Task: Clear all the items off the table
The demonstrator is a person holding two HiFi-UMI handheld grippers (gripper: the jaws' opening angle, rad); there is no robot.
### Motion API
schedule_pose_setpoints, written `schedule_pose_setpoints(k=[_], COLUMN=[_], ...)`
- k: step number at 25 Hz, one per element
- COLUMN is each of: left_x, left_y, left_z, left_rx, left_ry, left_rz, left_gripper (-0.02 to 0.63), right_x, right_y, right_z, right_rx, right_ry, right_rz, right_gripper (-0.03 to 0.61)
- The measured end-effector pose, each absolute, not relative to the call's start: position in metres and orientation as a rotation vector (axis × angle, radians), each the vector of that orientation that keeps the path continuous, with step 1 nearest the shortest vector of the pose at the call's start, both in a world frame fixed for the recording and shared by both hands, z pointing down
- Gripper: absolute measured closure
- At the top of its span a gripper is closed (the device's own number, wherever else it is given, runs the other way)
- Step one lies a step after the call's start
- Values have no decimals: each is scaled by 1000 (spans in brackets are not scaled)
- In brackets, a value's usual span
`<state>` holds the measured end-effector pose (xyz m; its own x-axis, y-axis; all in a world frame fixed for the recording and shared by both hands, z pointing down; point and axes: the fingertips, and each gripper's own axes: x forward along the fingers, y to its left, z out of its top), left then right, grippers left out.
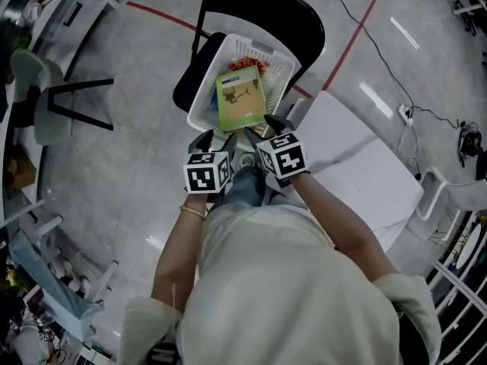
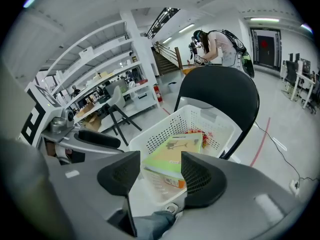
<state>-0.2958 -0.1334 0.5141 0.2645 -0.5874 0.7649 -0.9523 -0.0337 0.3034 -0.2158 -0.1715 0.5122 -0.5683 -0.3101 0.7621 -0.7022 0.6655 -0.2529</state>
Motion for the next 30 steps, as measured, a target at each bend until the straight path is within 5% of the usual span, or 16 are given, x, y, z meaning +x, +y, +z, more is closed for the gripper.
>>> schedule_pose_setpoints(k=[10,22,30], left_x=[-289,-270,-251], left_y=[-137,-150,-152], left_z=[507,477,463], left_rx=[1754,1838,1905], left_ry=[-1394,-1405,-1366], left_rz=[556,550,584], left_gripper=[385,569,603], right_x=[-212,-195,-184], right_y=[-171,-170,-166], right_z=[500,476,454], right_rx=[821,925,986], right_ry=[-2201,-2221,-2257], right_rz=[712,693,692], right_gripper=[385,566,580])
